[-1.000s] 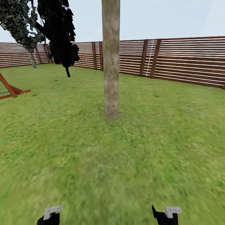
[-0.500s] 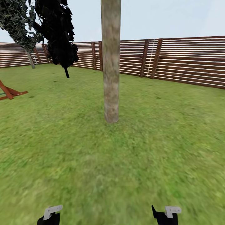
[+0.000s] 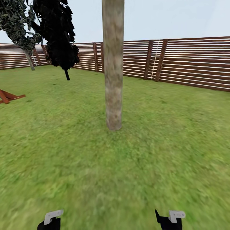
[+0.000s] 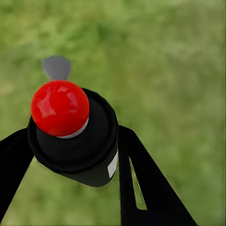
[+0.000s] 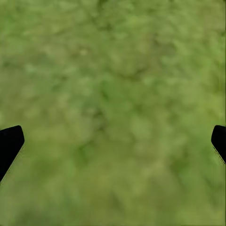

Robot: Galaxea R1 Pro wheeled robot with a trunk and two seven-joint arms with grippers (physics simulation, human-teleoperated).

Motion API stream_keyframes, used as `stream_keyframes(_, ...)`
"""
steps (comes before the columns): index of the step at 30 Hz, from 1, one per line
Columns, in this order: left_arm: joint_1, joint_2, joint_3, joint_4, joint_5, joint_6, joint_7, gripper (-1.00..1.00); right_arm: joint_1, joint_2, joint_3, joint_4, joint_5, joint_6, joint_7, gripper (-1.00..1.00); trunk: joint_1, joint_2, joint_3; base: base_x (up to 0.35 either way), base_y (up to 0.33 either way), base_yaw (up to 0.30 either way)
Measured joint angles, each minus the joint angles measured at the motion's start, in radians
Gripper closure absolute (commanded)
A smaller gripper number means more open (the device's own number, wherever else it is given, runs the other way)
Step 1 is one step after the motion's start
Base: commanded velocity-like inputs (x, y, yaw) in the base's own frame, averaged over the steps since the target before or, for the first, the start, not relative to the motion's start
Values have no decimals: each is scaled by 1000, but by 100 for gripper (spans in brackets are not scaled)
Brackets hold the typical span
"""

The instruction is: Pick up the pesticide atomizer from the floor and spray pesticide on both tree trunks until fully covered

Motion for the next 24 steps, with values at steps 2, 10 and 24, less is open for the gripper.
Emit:
stream_keyframes(2,0,1,0,0,0,0,0,100,0,0,0,0,0,0,0,-100,0,0,0,339,0,0)
stream_keyframes(10,0,2,0,0,-1,0,-1,100,1,0,0,0,0,0,-1,-100,0,0,7,339,0,0)
stream_keyframes(24,-9,5,-12,-23,-17,2,-18,100,0,1,0,-4,0,0,0,-100,0,0,23,339,-2,0)
